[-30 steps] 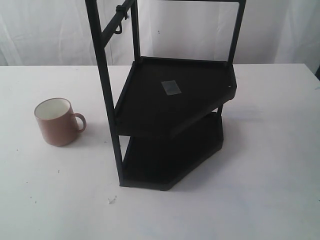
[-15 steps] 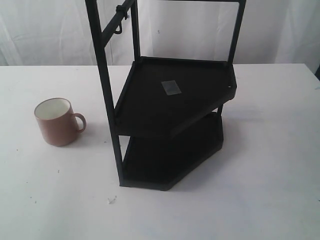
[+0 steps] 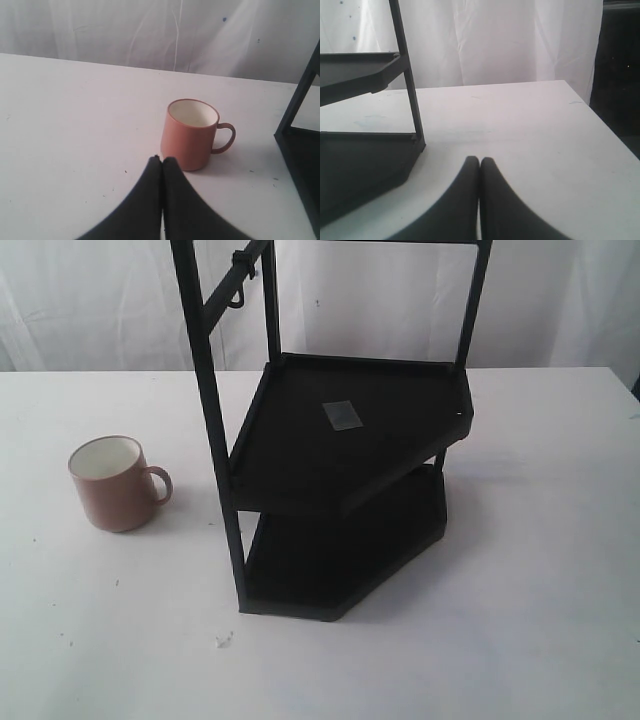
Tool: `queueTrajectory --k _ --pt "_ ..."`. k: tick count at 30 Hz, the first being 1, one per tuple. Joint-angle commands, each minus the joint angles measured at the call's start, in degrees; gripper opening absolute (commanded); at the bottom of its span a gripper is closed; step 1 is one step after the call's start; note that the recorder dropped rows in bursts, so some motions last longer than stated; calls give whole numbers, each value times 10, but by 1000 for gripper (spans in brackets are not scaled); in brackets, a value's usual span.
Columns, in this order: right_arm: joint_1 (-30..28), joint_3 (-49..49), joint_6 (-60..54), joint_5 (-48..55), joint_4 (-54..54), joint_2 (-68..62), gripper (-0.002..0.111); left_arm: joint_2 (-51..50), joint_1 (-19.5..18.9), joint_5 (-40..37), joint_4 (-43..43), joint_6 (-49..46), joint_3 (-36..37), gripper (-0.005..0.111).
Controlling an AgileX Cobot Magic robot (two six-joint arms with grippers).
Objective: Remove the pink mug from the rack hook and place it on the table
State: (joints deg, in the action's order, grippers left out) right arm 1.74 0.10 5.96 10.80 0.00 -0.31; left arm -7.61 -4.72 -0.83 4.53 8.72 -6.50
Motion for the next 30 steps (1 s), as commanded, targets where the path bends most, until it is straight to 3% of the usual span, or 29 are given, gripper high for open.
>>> queueTrajectory --k 1,12,21,30 --pt "-2 -1 2 -6 0 3 0 2 1 8 -3 1 8 0" --pt "-2 -1 2 -6 0 3 0 2 1 5 1 -75 8 0" --pt "-2 -1 2 -6 0 3 0 45 1 28 3 -75 65 0" --pt "-2 -1 2 -6 0 3 0 76 1 8 10 -77 65 0"
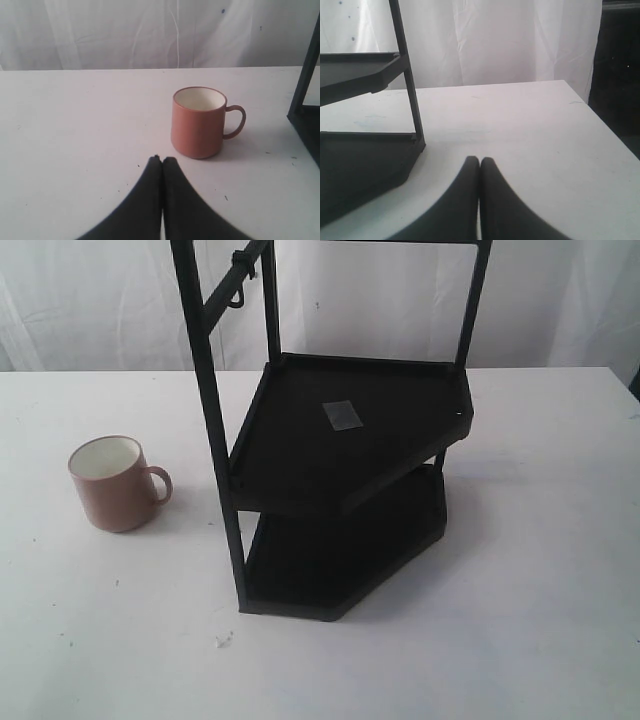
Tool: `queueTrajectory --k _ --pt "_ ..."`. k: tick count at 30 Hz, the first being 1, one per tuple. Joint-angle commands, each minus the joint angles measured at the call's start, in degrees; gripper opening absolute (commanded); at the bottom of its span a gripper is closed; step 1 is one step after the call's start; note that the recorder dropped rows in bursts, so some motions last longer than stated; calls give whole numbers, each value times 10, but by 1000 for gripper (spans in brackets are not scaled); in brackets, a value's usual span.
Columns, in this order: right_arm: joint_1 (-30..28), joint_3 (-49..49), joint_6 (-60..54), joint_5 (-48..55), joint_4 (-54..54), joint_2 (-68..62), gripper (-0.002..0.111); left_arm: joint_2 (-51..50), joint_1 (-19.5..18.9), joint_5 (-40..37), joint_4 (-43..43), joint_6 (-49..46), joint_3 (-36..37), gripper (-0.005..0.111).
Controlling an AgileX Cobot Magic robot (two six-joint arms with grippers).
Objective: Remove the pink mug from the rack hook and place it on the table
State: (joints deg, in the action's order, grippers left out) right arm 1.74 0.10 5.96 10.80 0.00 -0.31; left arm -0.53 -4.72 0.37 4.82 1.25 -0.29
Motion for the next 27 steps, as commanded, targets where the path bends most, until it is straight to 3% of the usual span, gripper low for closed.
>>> queueTrajectory --k 1,7,27 --pt "-2 -1 2 -6 0 3 0 5 1 -12 7 -3 3 0" --pt "-2 -1 2 -6 0 3 0 5 1 -62 7 -3 3 0" --pt "-2 -1 2 -6 0 3 0 5 1 -61 6 -2 3 0"
